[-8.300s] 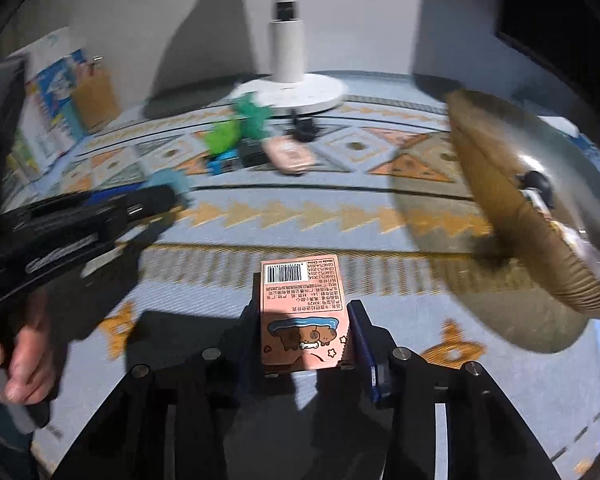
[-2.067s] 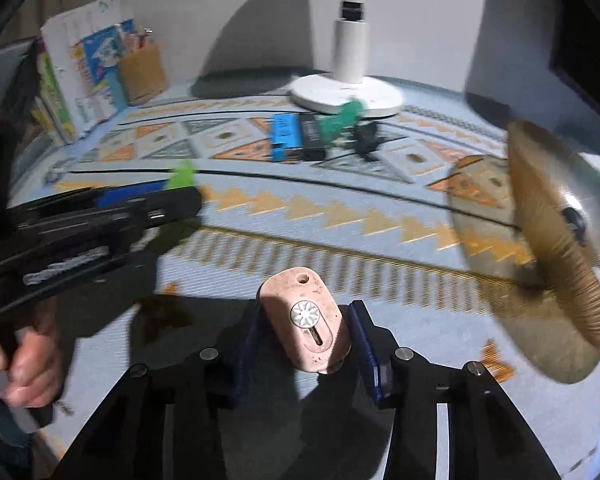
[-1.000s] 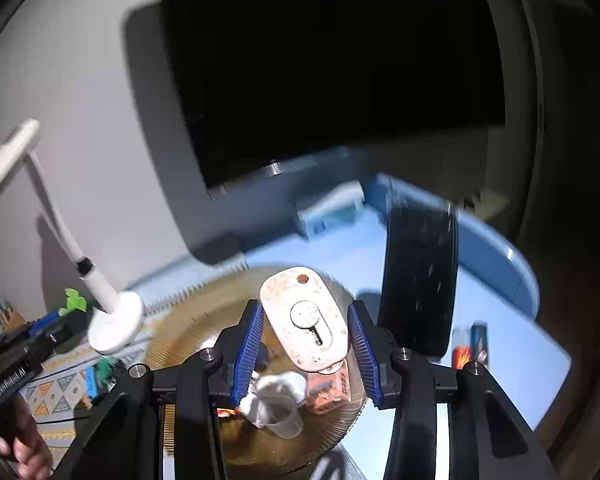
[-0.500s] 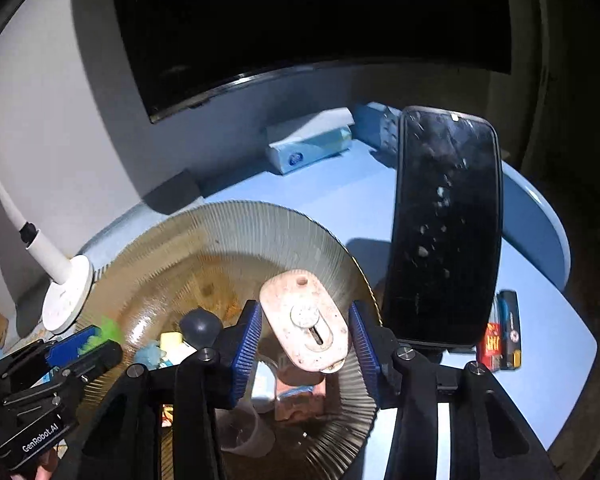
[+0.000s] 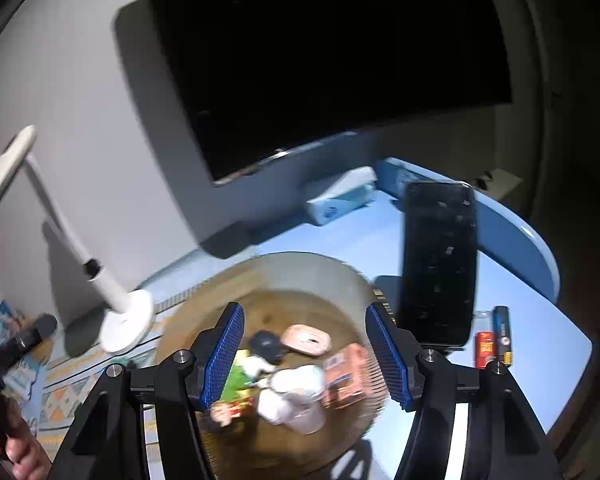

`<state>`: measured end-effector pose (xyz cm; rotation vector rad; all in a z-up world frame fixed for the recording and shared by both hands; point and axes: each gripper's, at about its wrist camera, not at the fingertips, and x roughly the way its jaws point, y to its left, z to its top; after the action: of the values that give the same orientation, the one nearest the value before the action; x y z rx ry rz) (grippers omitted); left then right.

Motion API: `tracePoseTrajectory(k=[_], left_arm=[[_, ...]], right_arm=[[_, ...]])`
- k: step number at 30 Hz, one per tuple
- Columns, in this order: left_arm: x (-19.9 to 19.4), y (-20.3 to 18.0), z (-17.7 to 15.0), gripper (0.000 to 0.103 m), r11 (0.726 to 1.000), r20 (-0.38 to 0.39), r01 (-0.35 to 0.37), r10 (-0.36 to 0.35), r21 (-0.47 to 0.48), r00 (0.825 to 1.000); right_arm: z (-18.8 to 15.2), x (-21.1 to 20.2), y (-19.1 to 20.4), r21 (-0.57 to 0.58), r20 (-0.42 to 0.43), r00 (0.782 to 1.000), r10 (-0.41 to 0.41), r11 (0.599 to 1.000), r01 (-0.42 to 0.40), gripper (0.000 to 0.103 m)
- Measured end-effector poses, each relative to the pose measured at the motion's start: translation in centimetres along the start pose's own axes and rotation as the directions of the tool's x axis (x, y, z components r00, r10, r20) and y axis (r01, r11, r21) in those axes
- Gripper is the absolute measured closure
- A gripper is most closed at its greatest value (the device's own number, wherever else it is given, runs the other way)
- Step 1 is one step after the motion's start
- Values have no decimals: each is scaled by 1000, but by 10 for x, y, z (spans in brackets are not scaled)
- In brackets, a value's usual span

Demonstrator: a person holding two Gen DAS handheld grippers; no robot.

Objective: Organize rigid objects
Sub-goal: 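Withdraw both tools from the bowl toward the lighters, then grasp blue lighter with left tool while right tool grasps black lighter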

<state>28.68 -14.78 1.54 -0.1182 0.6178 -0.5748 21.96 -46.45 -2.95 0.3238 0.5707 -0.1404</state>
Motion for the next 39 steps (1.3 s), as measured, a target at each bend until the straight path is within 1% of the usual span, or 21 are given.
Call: tracePoseTrajectory(k=[2, 5, 6, 7, 9, 11, 15, 19, 23, 25, 29, 34, 36, 39], left_arm=[[-29, 9, 4, 50, 1000, 52, -21, 21, -13, 998], [-65, 19, 8, 50, 998, 111, -54, 56, -24, 992], [-77, 23, 9, 48, 997, 131, -67, 70, -30, 989], [-90, 27, 10, 44, 996, 154, -80, 85, -38, 984], [-112, 36, 9, 41, 993, 198, -106, 115, -56, 973], [-128, 45, 5, 41, 988, 227, -135, 148, -73, 962], [-142, 66, -3, 41, 979, 232, -162, 187, -121, 955], [-133, 89, -20, 41, 966, 184, -207, 234, -157, 955], [-113, 113, -42, 41, 949, 108, -246, 270, -198, 957], [-96, 127, -56, 41, 936, 54, -274, 292, -221, 955], [-66, 144, -80, 41, 926, -32, -302, 303, -226, 953], [-28, 164, -101, 41, 919, -139, -316, 290, -235, 947], [-9, 167, -107, 41, 917, -201, -335, 294, -217, 935], [19, 169, -114, 41, 919, -294, -363, 309, -151, 905]], right_arm=[[-1, -9, 15, -22, 12, 1000, 18, 1000, -17, 41], [-3, -20, 38, -58, 25, 998, 60, 997, -59, 41], [-4, -24, 49, -73, 27, 996, 86, 994, -84, 41], [-6, -26, 55, -82, 26, 995, 98, 992, -95, 41], [-10, -29, 75, -117, 20, 992, 127, 985, -124, 41], [-16, -30, 94, -156, 8, 989, 148, 977, -144, 41], [-34, -22, 136, -236, -51, 979, 196, 951, -202, 41], [-57, -8, 171, -295, -122, 968, 219, 923, -247, 41], [-84, 17, 194, -327, -201, 955, 219, 904, -276, 41], [-99, 36, 202, -333, -255, 945, 206, 898, -286, 41], [-126, 67, 210, -343, -336, 927, 167, 895, -285, 41], [-140, 93, 211, -335, -390, 910, 142, 898, -284, 41], [-144, 102, 211, -332, -408, 903, 137, 899, -286, 41], [-149, 114, 210, -326, -427, 895, 132, 900, -288, 41]])
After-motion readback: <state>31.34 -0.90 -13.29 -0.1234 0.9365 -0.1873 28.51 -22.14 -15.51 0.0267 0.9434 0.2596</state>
